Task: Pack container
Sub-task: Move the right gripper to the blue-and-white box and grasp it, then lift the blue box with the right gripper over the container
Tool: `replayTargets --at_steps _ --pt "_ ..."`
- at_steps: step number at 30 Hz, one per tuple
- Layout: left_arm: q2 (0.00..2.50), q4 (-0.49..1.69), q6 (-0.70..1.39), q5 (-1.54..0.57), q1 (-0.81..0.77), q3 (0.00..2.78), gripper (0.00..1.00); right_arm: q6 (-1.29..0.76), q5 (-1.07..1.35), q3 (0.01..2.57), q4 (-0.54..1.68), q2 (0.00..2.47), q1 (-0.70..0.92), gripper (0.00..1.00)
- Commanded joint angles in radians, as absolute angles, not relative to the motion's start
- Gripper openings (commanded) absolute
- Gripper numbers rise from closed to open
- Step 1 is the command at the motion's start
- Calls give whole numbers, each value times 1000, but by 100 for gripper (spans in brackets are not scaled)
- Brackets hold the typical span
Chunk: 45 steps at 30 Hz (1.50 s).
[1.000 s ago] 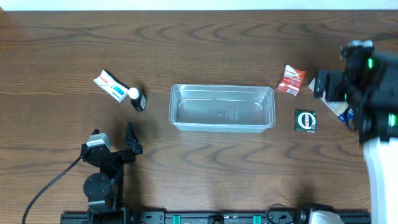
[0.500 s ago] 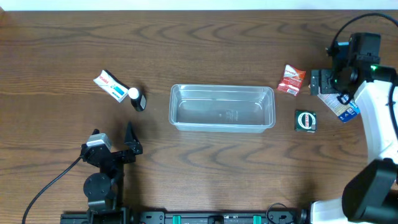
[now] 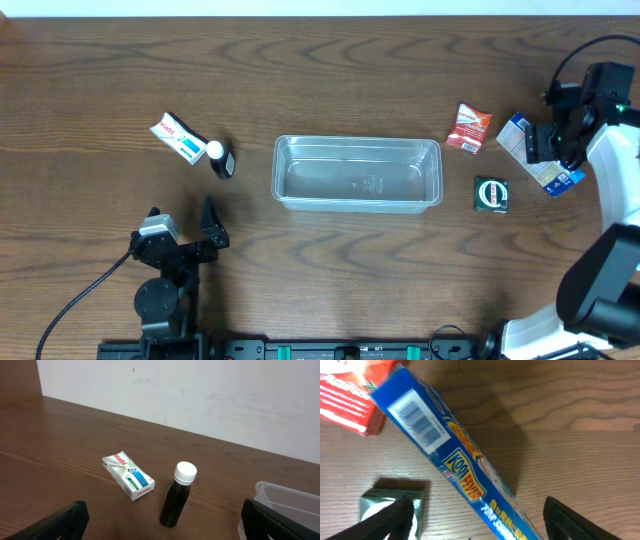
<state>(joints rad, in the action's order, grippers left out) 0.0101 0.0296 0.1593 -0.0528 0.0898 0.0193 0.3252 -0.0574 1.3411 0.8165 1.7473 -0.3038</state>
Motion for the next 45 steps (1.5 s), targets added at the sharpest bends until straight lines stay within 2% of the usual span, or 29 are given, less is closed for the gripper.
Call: replayTargets --at_steps 1,3,4,9,10,19,20,21,22,23,37,42,45 --pt "5 67 150 -49 94 4 98 345 -59 1359 817 1787 -311 73" --pt "5 67 150 -49 94 4 98 345 -51 1359 811 1798 -311 66" --pt "5 67 150 -49 94 4 98 345 -51 1359 807 1800 -311 58" --pt "5 67 150 -49 94 4 98 345 -44 1359 789 1800 -311 33" --pt "5 67 150 -49 94 4 98 345 -39 1359 789 1800 -311 30" --pt "5 67 150 -49 94 4 98 344 -7 1359 789 1800 -310 28" --pt "5 67 150 -49 94 4 98 344 -7 1359 790 1800 -310 25" --pt "5 67 150 -49 94 4 98 339 -10 1359 789 1800 -310 18" --pt "5 67 150 -49 94 4 98 333 -14 1359 789 1800 -310 7" --pt "5 67 150 -49 94 4 98 329 -16 1359 789 1800 -310 1" --pt "5 67 150 -49 94 4 98 279 -18 1406 786 1704 -267 1" --pt "5 67 150 -49 94 4 98 288 -15 1484 834 1618 -185 1" --pt "5 67 150 -49 94 4 98 380 29 1524 863 1556 -100 1"
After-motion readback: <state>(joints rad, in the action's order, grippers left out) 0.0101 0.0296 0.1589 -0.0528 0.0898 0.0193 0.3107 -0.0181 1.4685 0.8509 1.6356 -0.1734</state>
